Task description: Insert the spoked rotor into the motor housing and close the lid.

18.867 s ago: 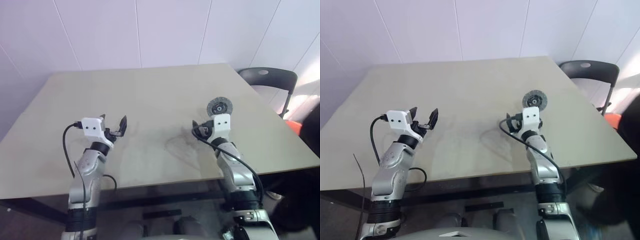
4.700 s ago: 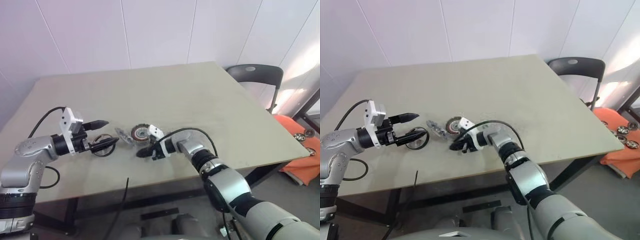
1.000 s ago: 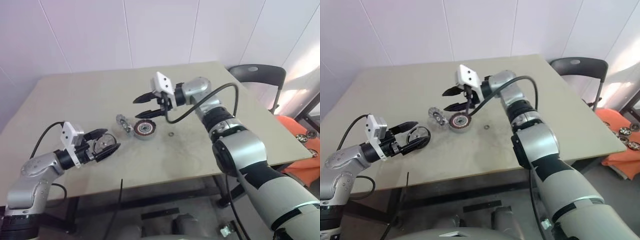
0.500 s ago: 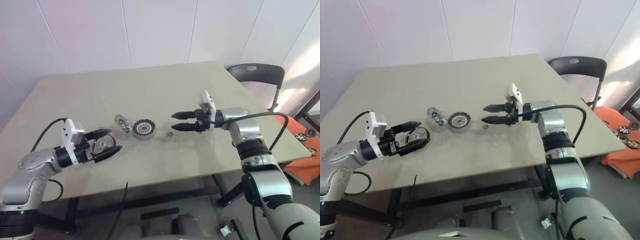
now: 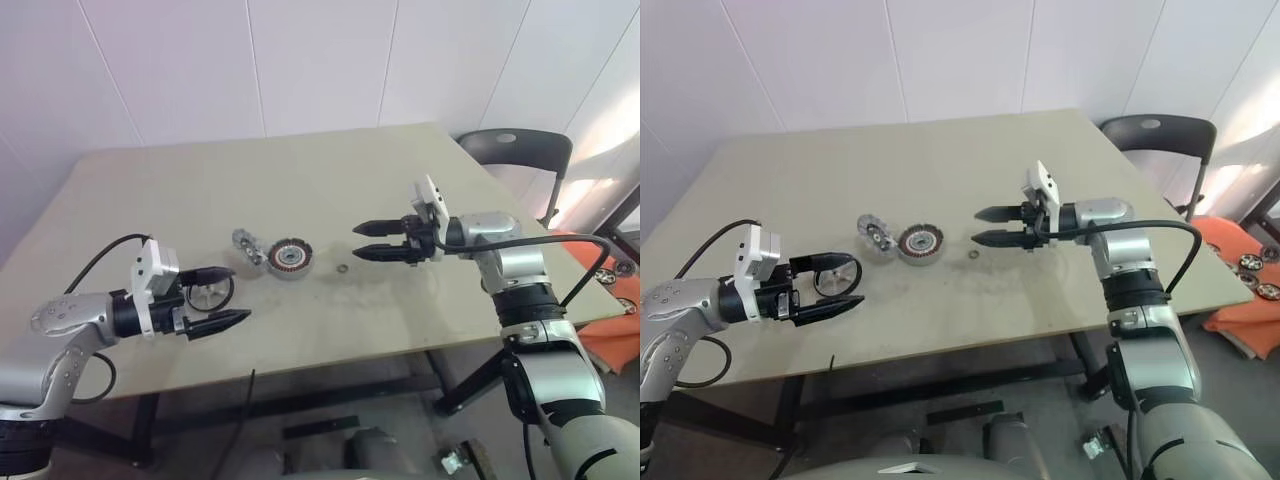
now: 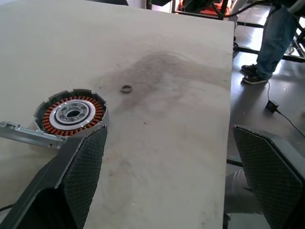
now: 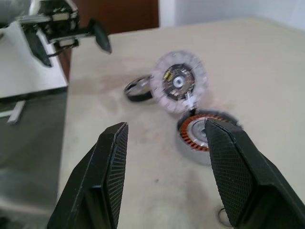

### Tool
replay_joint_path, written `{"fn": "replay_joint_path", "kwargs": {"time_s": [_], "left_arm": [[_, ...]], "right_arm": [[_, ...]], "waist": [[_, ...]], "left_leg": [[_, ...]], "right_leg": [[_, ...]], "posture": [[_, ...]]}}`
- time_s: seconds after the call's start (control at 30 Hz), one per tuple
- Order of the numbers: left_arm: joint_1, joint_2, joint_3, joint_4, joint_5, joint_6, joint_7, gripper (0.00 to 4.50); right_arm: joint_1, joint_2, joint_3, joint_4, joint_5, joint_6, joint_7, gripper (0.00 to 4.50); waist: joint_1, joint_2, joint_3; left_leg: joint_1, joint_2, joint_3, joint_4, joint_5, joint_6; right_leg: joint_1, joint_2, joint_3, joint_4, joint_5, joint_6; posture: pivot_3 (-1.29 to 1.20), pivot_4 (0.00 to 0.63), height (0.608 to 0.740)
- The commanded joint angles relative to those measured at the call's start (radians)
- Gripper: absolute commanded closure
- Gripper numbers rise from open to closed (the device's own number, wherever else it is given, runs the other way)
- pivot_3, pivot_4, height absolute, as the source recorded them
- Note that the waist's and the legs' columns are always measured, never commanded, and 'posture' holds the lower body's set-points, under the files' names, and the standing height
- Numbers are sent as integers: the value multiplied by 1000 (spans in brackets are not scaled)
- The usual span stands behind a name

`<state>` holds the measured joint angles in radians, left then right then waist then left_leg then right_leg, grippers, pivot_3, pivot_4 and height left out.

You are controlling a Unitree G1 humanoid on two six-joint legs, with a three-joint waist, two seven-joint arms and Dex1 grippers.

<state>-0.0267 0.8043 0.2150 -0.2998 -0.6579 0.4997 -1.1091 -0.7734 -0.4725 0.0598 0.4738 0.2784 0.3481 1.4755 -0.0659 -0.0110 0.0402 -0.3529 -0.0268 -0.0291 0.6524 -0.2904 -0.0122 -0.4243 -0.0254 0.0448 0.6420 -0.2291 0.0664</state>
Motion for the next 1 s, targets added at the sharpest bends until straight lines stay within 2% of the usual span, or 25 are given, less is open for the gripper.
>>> {"fn": "replay_joint_path", "kwargs": {"time_s": [0.03,0.4,0.57,0.77,1.0], "left_arm": [[15,12,33,-41,-26,1,-6,0],[36,24,29,-10,20,-42,-23,0],[44,51,51,22,38,-68,-45,0],[30,93,52,88,83,-132,-89,0],[-110,14,2,208,139,-235,-41,0]], "right_arm": [[-17,-10,22,-46,17,1,26,1840],[-45,-6,60,22,-16,-118,48,1840],[-26,-46,94,15,-41,-154,98,1840],[-43,-59,77,35,-29,-162,102,1840],[-23,-25,87,41,-38,-206,63,1840]], "waist": [[-1,0,0],[0,0,0],[0,0,0],[0,0,0],[13,0,0]], "left_leg": [[0,0,0,0,0,0],[0,0,0,0,0,0],[0,0,0,0,0,0],[1,0,0,0,0,0],[1,0,0,1,0,0]], "right_leg": [[0,0,0,0,0,0],[0,0,0,0,0,0],[0,0,0,0,0,0],[0,0,0,0,-1,-2],[1,0,-1,0,0,0]], "posture": [[0,0,740],[0,0,740],[0,0,740],[0,0,740],[0,0,740]]}}
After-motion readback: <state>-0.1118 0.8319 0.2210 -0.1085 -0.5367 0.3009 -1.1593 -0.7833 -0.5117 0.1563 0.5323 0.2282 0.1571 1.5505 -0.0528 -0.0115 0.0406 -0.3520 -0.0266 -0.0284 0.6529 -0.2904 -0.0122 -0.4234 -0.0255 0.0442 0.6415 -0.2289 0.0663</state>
